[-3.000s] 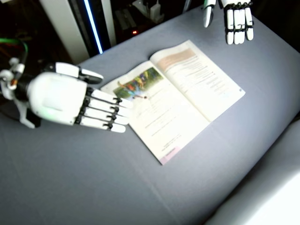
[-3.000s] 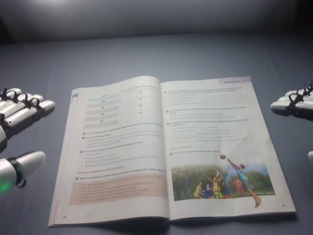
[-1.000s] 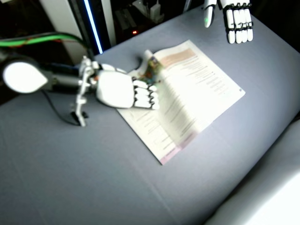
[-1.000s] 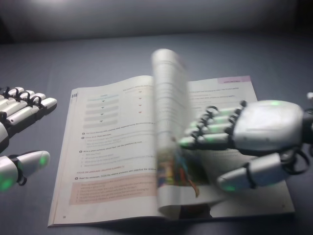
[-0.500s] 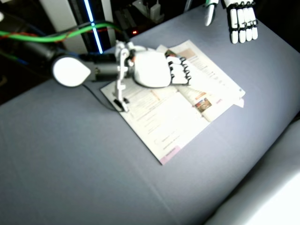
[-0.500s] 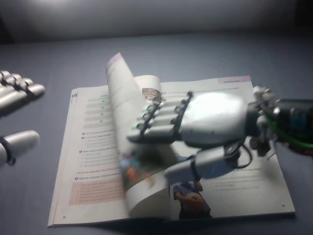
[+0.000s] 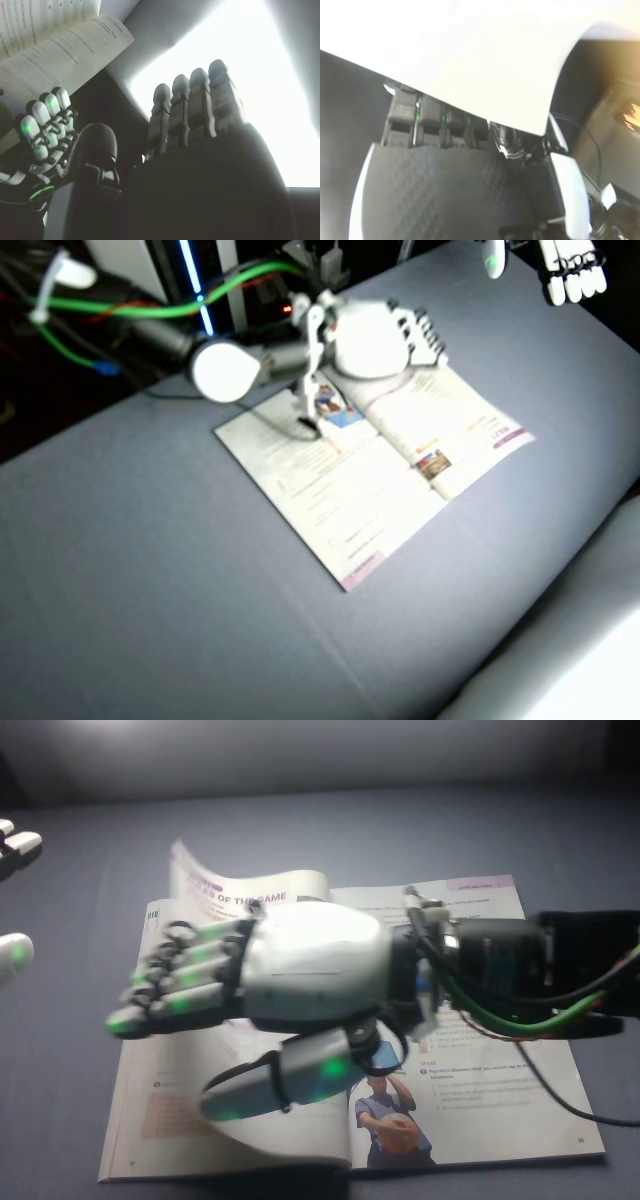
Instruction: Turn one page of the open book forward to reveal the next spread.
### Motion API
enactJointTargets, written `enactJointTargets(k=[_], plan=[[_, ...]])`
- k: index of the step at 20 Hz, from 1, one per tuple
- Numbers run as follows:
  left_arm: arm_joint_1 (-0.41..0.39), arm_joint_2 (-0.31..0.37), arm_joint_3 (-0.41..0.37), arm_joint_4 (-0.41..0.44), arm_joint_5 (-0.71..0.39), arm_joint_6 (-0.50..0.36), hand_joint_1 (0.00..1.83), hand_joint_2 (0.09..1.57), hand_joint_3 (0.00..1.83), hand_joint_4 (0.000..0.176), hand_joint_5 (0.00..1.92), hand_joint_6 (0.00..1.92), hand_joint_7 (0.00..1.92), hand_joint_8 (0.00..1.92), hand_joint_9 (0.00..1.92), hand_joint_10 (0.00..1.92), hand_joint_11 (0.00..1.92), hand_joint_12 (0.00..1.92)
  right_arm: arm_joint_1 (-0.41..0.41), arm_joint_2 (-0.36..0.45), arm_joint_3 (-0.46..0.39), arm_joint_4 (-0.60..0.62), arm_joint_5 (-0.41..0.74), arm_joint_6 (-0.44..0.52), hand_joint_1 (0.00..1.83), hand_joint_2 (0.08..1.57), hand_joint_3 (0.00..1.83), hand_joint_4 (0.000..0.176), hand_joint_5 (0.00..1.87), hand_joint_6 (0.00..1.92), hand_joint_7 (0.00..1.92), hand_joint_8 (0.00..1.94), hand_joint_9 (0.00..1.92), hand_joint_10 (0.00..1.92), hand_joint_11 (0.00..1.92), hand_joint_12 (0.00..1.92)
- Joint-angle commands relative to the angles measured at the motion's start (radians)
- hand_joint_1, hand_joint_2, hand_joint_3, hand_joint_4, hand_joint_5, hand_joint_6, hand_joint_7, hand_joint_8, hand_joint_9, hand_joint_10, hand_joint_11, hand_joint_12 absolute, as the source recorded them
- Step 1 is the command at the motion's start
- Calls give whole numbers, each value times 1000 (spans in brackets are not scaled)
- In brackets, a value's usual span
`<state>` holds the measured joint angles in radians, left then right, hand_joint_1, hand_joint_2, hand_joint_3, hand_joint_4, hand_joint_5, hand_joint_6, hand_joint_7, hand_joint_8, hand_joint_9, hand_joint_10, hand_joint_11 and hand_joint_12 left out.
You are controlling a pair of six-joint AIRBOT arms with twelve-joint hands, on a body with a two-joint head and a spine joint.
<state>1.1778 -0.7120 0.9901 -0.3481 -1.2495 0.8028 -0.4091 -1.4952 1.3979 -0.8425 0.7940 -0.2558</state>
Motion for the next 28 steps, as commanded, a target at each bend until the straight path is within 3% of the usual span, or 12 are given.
enactJointTargets(k=[1,3,8,13,16,18,20,21,24,25,27,28], plan=[[-4,9,10,-23,-120,-3,0,1533,26,0,134,8,80,9,12,4,0,0,22,-5,-4,52,133,5,0,1291,0,0,228,0,236,0,200,0,132,63],[-5,5,13,-22,-112,-3,0,1525,19,0,136,7,83,8,19,6,0,0,50,-24,-11,52,164,3,0,1285,0,0,163,7,144,3,118,5,56,30],[-6,-5,17,-13,-99,-3,0,1536,18,0,139,6,98,10,46,13,19,8,76,-26,-51,55,256,2,78,1315,0,0,182,1,200,3,189,6,149,69],[-6,-5,4,-13,-100,-3,0,1542,9,0,184,7,140,7,63,6,19,10,68,112,-108,73,292,2,4,1297,0,0,236,12,202,5,145,1,83,48],[5,2,-11,-15,-119,-3,0,1544,8,0,191,5,140,2,72,6,39,21,31,201,-129,113,292,-10,11,1261,0,0,168,0,145,1,88,3,36,29],[11,5,-24,-17,-148,-3,0,1536,2,0,187,2,132,0,68,3,16,12,1,232,-149,195,292,-68,3,1234,0,0,138,0,165,0,124,1,65,39],[22,8,-35,-20,-179,-3,0,1570,56,29,178,6,104,1,4,0,0,0,-30,275,-149,259,292,-86,79,1262,2,0,286,10,310,11,225,11,144,78],[26,7,-39,-21,-194,-9,0,1571,77,0,96,0,26,0,0,0,0,0,-46,301,-151,287,292,-94,15,1297,16,0,297,6,314,5,204,2,122,70],[33,-21,-31,-11,-244,-71,0,1466,0,0,130,4,84,5,14,3,0,0,-122,405,-170,427,321,-130,0,1294,8,0,210,0,170,0,118,0,117,80],[33,-25,-33,-7,-264,-78,0,1478,2,0,130,4,86,5,23,7,0,0,-155,433,-174,486,358,-135,0,1319,0,0,175,3,167,7,136,17,23,395],[32,-37,-34,1,-322,-117,0,1445,0,0,123,0,73,0,15,2,0,0,-242,480,-184,625,479,-139,0,1411,9,0,241,10,220,10,175,14,0,625],[31,-46,-30,8,-358,-148,0,1426,0,0,96,0,24,0,2,0,0,0,-292,499,-192,704,566,-139,0,1422,7,0,202,12,164,14,128,12,0,461]])
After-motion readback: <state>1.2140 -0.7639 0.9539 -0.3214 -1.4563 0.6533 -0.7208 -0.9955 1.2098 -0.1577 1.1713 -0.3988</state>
